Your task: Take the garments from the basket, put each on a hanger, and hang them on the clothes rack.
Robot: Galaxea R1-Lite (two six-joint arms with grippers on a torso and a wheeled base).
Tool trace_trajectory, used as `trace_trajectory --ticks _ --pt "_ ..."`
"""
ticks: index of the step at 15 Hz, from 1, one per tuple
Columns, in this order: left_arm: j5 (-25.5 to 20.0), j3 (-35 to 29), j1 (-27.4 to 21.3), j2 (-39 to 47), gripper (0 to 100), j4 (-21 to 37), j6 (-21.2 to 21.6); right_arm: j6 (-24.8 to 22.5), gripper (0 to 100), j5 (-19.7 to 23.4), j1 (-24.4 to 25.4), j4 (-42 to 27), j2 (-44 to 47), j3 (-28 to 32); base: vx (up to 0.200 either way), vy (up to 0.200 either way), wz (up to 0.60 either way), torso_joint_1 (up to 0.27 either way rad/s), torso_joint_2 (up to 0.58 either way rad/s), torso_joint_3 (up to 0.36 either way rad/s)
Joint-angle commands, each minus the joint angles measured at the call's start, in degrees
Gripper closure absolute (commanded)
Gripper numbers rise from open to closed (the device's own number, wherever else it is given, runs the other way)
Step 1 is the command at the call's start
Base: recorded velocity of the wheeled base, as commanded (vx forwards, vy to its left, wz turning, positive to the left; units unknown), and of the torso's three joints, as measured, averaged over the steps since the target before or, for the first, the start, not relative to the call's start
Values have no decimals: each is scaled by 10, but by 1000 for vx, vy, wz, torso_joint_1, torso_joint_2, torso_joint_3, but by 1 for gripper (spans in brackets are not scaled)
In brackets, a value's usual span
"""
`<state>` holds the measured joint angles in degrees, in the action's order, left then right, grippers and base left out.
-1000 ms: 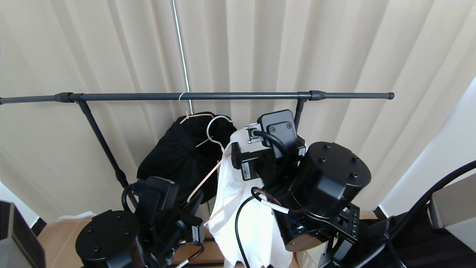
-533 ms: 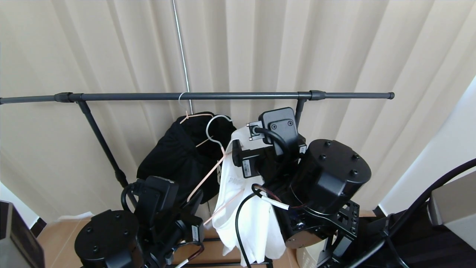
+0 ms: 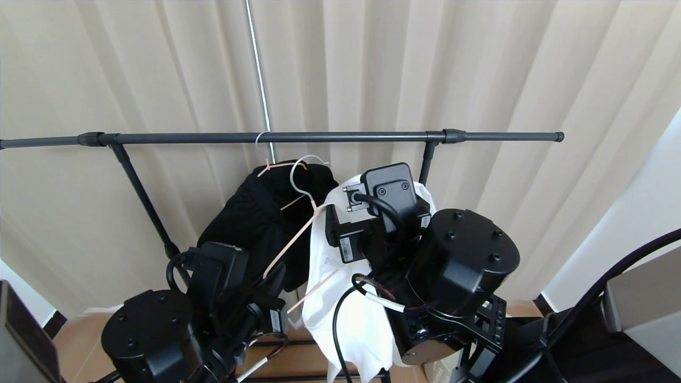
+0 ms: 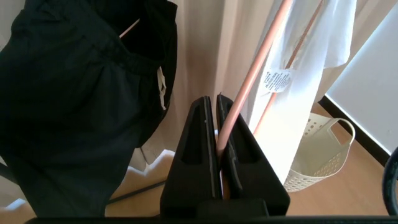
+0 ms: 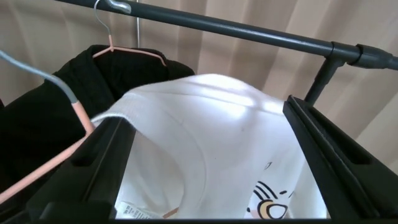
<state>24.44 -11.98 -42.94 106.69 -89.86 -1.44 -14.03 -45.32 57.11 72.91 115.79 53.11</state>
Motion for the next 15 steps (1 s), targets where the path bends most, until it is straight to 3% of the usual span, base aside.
trace_trajectory --ticks 1,9,15 --pt "1 -4 9 -3 100 -1 -1 0 0 0 0 -1 0 -1 0 0 0 0 0 0" --pt "6 -9 16 -8 100 -1 -1 -1 0 1 4 -1 -3 -5 0 0 0 0 0 0" --pt "6 -9 19 -10 100 -1 -2 -15 0 5 -28 -2 -36 -13 0 0 0 0 0 0"
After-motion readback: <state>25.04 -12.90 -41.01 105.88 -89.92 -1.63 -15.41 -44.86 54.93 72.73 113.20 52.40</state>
